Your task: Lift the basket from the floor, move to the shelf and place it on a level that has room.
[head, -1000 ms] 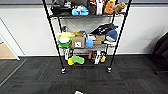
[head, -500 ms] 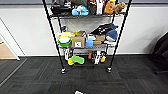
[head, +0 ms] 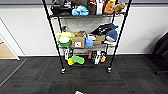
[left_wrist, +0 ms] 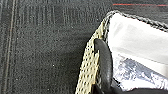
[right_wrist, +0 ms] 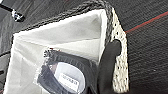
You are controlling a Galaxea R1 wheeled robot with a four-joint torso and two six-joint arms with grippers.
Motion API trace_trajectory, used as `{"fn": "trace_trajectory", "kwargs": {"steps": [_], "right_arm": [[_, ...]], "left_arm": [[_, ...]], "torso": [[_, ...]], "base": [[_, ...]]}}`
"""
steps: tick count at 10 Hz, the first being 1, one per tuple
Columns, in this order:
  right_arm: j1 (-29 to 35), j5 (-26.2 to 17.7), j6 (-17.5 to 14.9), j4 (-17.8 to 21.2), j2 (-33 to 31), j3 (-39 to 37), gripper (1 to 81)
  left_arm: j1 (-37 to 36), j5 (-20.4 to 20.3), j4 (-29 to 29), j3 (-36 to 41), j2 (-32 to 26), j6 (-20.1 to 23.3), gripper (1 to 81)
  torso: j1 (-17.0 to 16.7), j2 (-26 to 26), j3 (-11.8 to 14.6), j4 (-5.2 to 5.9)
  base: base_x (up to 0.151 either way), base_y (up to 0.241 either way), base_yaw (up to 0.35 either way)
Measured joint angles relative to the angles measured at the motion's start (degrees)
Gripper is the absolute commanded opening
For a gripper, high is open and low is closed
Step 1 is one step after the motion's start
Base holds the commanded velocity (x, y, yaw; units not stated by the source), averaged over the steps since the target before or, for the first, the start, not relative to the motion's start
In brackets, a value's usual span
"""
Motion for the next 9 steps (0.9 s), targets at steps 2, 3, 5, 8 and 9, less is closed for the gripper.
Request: {"fn": "trace_trajectory", "kwargs": {"steps": [2, 3, 5, 8, 9], "right_arm": [[0.00, 0.00, 0.00, 0.00, -0.07, 0.00, 1.0], [0.00, -0.01, 0.00, -0.02, -0.09, 0.00, 1.0], [0.00, -0.28, -0.01, -0.05, -1.05, 1.12, 1.0], [-0.02, -0.96, -0.23, -0.24, -4.83, 6.01, 1.0], [-0.02, -1.02, -0.28, -0.26, -5.53, 6.45, 1.0]], "left_arm": [[0.04, 0.02, -0.13, 0.15, -0.11, 0.02, 1.0], [0.17, 0.15, -0.22, 0.63, -0.33, 0.02, 1.0], [0.52, 0.28, -0.46, 3.64, -1.82, 0.00, 1.0], [1.96, 1.49, -1.90, 13.48, -6.69, -0.48, 1.0], [2.51, 1.96, -2.43, 16.87, -8.42, -0.72, 1.0]], "torso": [[0.00, 0.00, 0.00, 0.00], [0.00, 0.00, 0.00, 0.00], [0.00, 0.00, 0.00, 0.00], [-0.15, 0.30, 0.00, 0.00], [-0.81, 1.35, 0.00, 0.00]], "base": [[0.000, 0.000, 0.000], [0.000, 0.000, 0.000], [0.000, 0.000, 0.000], [0.000, 0.000, 0.000], [0.000, 0.000, 0.000]]}}
